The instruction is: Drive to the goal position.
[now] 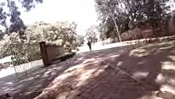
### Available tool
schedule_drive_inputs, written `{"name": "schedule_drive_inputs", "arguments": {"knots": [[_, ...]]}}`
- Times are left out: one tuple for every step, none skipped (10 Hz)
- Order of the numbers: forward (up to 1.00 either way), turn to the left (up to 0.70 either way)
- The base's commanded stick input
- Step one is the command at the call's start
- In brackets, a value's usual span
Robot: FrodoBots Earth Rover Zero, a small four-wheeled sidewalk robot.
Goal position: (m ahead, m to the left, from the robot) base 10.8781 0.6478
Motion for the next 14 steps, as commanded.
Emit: {"name": "schedule_drive_inputs", "arguments": {"knots": [[0.70, 0.00], [0.70, 0.00], [0.70, 0.00], [0.70, 0.00], [0.70, 0.00], [0.70, 0.00], [0.70, 0.00], [0.70, 0.00], [0.70, 0.00], [0.70, 0.00], [0.70, 0.00], [0.70, 0.00], [0.70, 0.00], [0.70, 0.00]]}}
